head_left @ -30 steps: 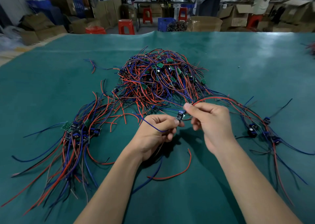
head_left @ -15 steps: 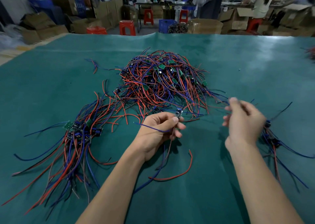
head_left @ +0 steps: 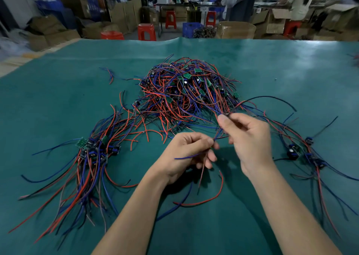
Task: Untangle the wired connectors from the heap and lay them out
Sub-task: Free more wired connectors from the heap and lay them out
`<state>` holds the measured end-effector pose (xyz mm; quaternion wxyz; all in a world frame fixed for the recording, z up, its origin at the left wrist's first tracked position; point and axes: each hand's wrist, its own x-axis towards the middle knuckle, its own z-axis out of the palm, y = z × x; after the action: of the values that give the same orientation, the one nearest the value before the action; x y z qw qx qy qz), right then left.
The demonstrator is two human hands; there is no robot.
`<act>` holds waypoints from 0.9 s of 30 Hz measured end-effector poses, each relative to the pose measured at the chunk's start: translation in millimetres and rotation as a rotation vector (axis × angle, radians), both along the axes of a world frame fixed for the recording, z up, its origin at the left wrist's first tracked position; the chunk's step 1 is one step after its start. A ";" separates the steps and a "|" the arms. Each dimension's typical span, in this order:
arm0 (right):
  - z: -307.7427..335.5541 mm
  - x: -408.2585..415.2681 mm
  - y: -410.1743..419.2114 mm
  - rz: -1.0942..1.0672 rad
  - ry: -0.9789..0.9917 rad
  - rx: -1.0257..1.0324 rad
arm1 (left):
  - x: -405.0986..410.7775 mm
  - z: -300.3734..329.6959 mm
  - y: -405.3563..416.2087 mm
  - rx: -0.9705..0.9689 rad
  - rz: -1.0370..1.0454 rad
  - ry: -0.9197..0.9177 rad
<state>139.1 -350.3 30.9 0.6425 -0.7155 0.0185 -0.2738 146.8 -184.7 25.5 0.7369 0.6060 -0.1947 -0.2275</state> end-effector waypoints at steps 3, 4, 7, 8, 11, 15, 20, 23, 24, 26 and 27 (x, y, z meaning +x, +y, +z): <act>9.1 -0.8 -8.1 -0.118 -0.026 0.108 | -0.5 -0.4 0.1 0.029 -0.037 -0.017; 14.5 -1.7 -10.7 -0.152 -0.038 0.162 | -0.9 -0.3 0.0 0.042 -0.047 -0.020; 40.4 -6.2 -13.0 -0.281 -0.117 0.345 | -0.7 -2.2 -1.1 0.057 -0.072 -0.033; 51.3 -7.1 -8.5 -0.312 -0.152 0.383 | -0.3 -2.0 -0.9 0.052 -0.065 -0.037; 86.3 -9.8 25.7 -0.200 -0.223 0.398 | 1.4 -4.1 -3.1 0.024 -0.007 0.009; 114.5 5.7 97.9 0.117 -0.114 0.236 | 0.3 -4.9 -5.6 -0.010 0.092 0.062; 109.9 31.1 167.1 0.375 0.156 -0.399 | 2.2 -9.5 -2.0 -0.001 0.121 0.053; 95.1 54.0 159.8 0.346 0.294 -0.847 | 0.4 -6.7 -2.3 -0.025 0.115 0.012; 90.2 62.5 149.3 0.302 0.322 -0.927 | 0.5 -6.4 -3.3 -0.020 0.119 0.014; 79.9 78.2 120.8 0.157 0.346 -1.003 | 2.4 -7.4 -5.2 -0.014 0.120 0.018; 75.5 85.3 104.4 0.073 0.352 -1.032 | 4.1 -7.5 -5.6 -0.010 0.113 0.019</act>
<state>224.4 -245.8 106.4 0.2043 -0.9730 -0.0360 -0.1008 150.9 -190.3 18.0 0.7533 0.6104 -0.1543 -0.1902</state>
